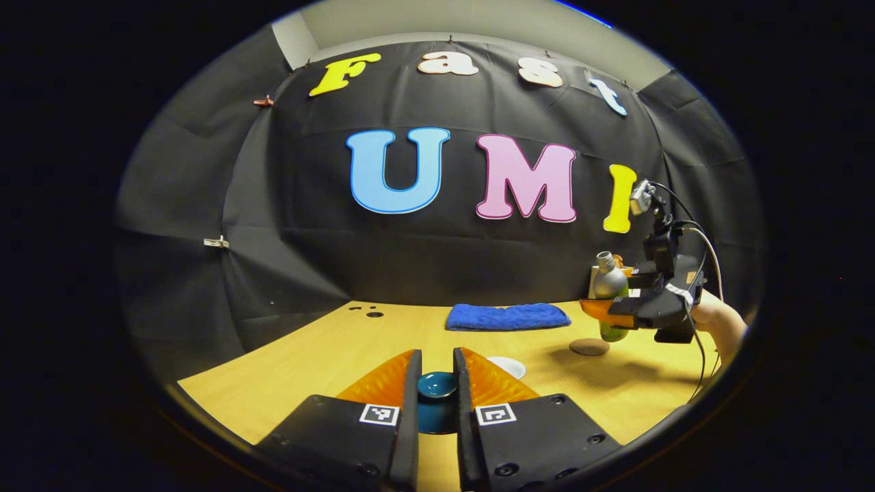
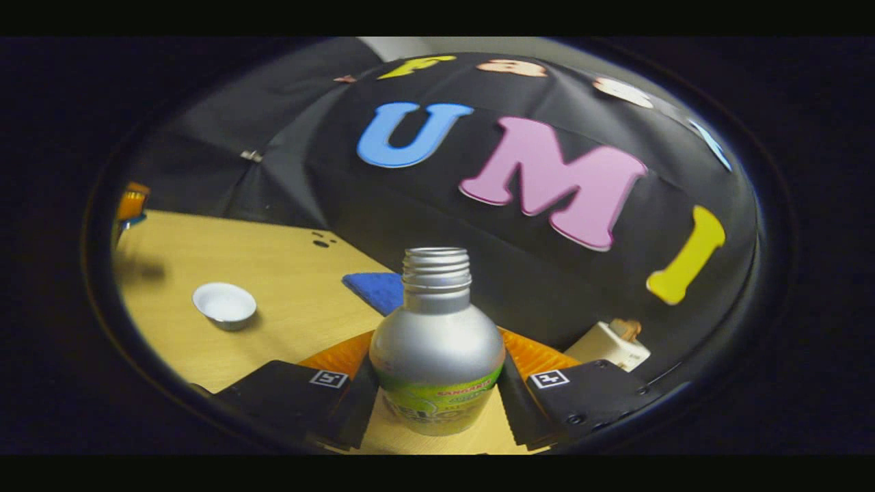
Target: Open the teacup lid with one hand, grasp the water bottle and pour water into the teacup with the other hand; after pouring, place the water bottle on the coaster and then close the teacup lid.
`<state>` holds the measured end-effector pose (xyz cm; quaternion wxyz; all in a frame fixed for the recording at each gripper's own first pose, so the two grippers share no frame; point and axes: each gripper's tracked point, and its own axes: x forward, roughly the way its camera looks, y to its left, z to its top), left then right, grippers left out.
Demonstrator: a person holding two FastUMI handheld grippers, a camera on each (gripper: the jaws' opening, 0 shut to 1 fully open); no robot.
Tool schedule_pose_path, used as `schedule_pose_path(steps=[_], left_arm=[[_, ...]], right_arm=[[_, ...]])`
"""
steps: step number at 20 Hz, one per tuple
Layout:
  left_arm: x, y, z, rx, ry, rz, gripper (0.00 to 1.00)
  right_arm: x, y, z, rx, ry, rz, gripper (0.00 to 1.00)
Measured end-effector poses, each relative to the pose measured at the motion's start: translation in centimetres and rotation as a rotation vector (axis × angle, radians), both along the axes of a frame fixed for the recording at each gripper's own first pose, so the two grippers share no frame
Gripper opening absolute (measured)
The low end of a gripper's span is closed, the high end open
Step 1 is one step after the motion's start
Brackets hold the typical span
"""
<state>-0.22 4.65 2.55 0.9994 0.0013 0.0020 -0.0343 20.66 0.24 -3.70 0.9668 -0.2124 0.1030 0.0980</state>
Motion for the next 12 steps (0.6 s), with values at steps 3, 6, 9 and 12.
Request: schedule_pose_path(steps=[3, 6, 9, 12], left_arm=[[0.5, -1.9, -0.1, 0.001, 0.008, -0.029, 0.27], [0.9, -3.4, -0.1, 0.024, 0.003, -0.055, 0.27], [1.1, -4.8, -0.1, 0.055, -0.002, -0.082, 0.27], [1.3, -5.7, 0.1, 0.093, -0.016, -0.096, 0.27]], right_arm=[[-0.6, -3.5, 0.7, 0.191, 0.013, -0.055, 0.81], [-0.5, -4.7, 2.3, 0.333, -0.028, -0.069, 0.81], [0.6, -4.5, 3.1, 0.442, -0.061, -0.056, 0.81], [2.4, -4.6, 1.1, 0.42, -0.06, -0.056, 0.81]])
